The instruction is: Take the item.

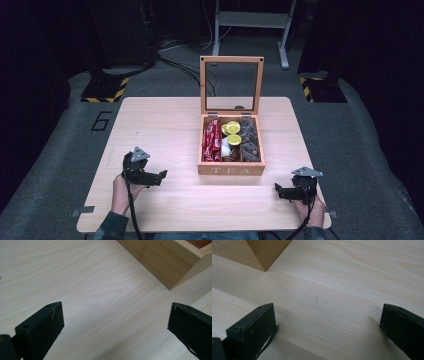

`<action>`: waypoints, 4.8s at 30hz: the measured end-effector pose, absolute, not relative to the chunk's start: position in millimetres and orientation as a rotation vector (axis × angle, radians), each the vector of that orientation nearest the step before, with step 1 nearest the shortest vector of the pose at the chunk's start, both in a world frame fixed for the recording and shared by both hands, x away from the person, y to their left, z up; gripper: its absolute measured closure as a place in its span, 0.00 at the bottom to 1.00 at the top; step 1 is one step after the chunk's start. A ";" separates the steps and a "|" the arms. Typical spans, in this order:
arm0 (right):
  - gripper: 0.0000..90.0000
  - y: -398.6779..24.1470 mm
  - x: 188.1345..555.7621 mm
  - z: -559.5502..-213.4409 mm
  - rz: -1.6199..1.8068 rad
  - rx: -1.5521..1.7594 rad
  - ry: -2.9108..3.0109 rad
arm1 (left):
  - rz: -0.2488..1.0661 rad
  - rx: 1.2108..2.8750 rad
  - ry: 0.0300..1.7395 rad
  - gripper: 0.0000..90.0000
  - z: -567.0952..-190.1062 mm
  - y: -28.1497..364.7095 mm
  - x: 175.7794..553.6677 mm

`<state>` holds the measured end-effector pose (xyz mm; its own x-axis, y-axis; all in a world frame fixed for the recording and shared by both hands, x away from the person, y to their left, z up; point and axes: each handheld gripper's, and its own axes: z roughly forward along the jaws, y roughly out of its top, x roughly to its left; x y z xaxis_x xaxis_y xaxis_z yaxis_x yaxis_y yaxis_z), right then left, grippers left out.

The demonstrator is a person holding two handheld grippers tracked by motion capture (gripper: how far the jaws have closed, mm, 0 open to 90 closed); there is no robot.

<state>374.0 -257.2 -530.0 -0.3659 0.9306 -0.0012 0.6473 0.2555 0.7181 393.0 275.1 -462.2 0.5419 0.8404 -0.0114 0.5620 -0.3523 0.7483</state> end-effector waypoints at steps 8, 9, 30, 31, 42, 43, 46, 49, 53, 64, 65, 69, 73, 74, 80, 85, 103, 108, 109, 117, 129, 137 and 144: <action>0.00 -258.7 374.4 -530.0 0.901 1.412 2.127 | 0.479 2.061 1.081 0.01 -452.0 256.4 402.6; 0.00 -259.0 374.6 -529.9 0.900 1.407 2.134 | 0.476 2.059 1.077 0.01 -450.8 254.0 403.8; 0.00 -261.4 374.8 -530.0 0.915 1.385 2.154 | 0.436 2.074 0.997 0.01 -436.4 207.6 427.1; 0.00 -262.1 375.2 -530.1 0.916 1.374 2.160 | 0.427 2.078 0.993 0.01 -435.6 205.3 428.1; 0.00 -261.0 376.0 -530.1 0.909 1.376 2.153 | 0.388 2.020 0.968 0.02 -430.8 183.3 430.4; 0.00 -261.0 376.0 -530.1 0.909 1.376 2.153 | 0.388 2.020 0.968 0.02 -430.8 183.3 430.4; 0.00 -260.8 376.0 -530.1 0.906 1.379 2.152 | 0.382 2.021 0.968 0.02 -429.6 177.4 432.8; 0.00 -260.7 376.0 -530.1 0.906 1.381 2.150 | 0.383 2.033 0.956 0.03 -428.9 172.2 434.5; 0.00 -260.6 375.9 -530.1 0.906 1.383 2.150 | 0.382 2.039 0.935 0.03 -426.3 164.2 436.8; 0.00 -260.3 375.9 -530.2 0.908 1.388 2.147 | 0.344 2.007 0.902 0.03 -419.8 139.9 454.6; 0.00 -260.3 375.8 -530.0 0.906 1.389 2.149 | 0.343 2.012 0.891 0.03 -418.5 134.8 456.5; 0.00 -260.3 375.9 -530.1 0.906 1.389 2.149 | 0.339 2.022 0.881 0.04 -418.3 124.0 464.8; 0.00 -260.3 375.8 -530.1 0.906 1.389 2.149 | 0.301 2.014 0.890 0.03 -421.2 115.6 475.0; 0.00 -260.3 375.8 -530.1 0.907 1.389 2.148 | 0.295 2.018 0.887 0.03 -421.5 113.6 476.9; 0.00 -260.4 375.9 -530.1 0.907 1.388 2.149 | 0.273 2.037 0.881 0.03 -426.7 97.9 487.3; 0.00 -260.4 375.9 -530.1 0.908 1.387 2.149 | 0.245 2.060 0.871 0.02 -429.1 87.0 496.6; 0.00 -260.5 376.0 -530.1 0.907 1.387 2.151 | 0.188 2.148 0.851 0.17 -443.3 57.7 514.9; 0.00 -260.5 376.0 -530.1 0.907 1.387 2.151 | 0.184 2.165 0.848 0.22 -446.2 52.4 518.0; 0.00 -260.5 376.0 -530.1 0.907 1.387 2.151 | 0.184 2.165 0.848 0.24 -446.2 52.4 518.0; 0.00 -260.6 376.0 -530.1 0.907 1.386 2.151 | 0.178 2.174 0.879 0.29 -450.9 50.8 523.1; 0.00 -260.8 376.1 -530.1 0.909 1.382 2.150 | 0.188 2.198 0.870 0.36 -452.7 46.1 526.5; 0.00 -261.0 376.1 -530.1 0.907 1.379 2.152 | 0.203 2.213 0.877 0.42 -451.8 40.2 525.7; 0.00 -261.2 376.0 -530.1 0.907 1.378 2.152 | 0.209 2.207 0.874 0.42 -450.0 40.1 524.3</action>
<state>376.0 -261.2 -530.1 -0.4157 0.9095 -0.0063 0.6304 0.2931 0.7188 524.3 40.1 -450.0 0.7546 0.6465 -0.1125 0.5261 -0.4936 0.6925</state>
